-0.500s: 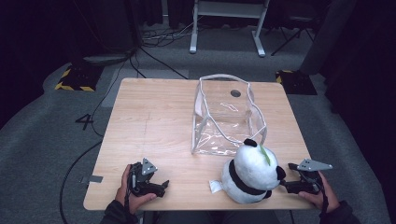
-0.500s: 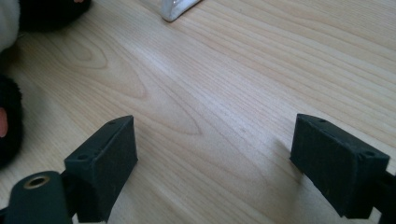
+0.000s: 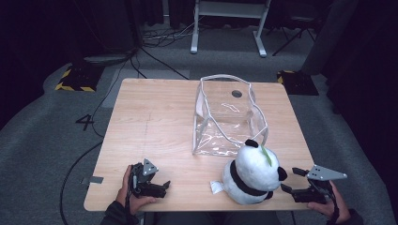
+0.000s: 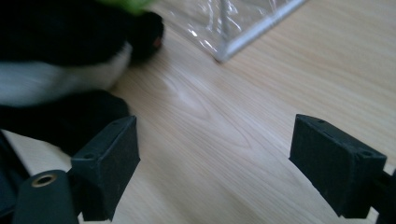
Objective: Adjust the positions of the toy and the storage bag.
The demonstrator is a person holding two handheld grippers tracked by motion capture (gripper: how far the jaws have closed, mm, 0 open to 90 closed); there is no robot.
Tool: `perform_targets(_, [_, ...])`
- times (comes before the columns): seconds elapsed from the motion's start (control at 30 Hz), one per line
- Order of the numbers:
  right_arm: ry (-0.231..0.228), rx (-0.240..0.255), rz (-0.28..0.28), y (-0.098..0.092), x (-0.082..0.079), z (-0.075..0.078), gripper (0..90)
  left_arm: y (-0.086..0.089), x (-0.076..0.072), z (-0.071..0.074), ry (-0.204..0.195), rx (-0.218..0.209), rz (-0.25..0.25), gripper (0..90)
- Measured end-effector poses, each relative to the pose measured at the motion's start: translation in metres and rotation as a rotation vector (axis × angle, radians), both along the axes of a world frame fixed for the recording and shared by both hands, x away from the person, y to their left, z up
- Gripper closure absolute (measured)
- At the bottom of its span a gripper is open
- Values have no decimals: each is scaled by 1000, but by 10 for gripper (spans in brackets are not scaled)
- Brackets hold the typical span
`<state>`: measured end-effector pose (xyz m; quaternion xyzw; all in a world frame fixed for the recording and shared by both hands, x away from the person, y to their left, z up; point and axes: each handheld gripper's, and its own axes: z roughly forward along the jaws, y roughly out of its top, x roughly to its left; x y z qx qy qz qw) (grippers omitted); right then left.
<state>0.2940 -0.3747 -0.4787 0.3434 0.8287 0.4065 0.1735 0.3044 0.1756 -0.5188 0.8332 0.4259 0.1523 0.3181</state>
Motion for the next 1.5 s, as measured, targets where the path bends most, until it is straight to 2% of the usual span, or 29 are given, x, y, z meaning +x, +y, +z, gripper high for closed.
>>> perform_targets(0.2, [-48, -2, 32, 15, -14, 13, 160, -1, 0, 0, -1, -4, 2, 2])
perform_targets(0.37, [-49, -1, 55, 22, -20, 15, 161, -1, 1, 0, 3, -6, 5, 2])
perform_targets(0.57, [-57, 33, 56, 27, -27, 19, 171, -1, 1, 0, 0, -3, 4, 4])
perform_targets(0.67, [-70, 50, 88, 36, -34, 24, 165, -1, 1, 0, -1, -4, 4, 4])
perform_targets(0.77, [-71, 55, 105, 42, -37, 25, 165, -1, 1, 0, 0, -4, 3, 4])
perform_targets(0.9, [-73, 31, 98, 51, -41, 26, 194, -2, 1, 0, 1, -1, 5, 4])
perform_targets(1.07, [-76, 48, 122, 61, -47, 29, 166, -2, 1, 0, 2, -1, 8, 3])
perform_targets(1.37, [-69, 84, 99, 83, -47, 28, 153, -3, 1, 0, -2, -3, 10, 3])
perform_targets(1.47, [-97, 98, 47, 91, -44, 25, 148, -5, 2, 0, 2, -6, 16, 4])
perform_targets(1.5, [-97, 98, 47, 91, -44, 25, 148, -5, 2, 0, 2, -6, 16, 4])
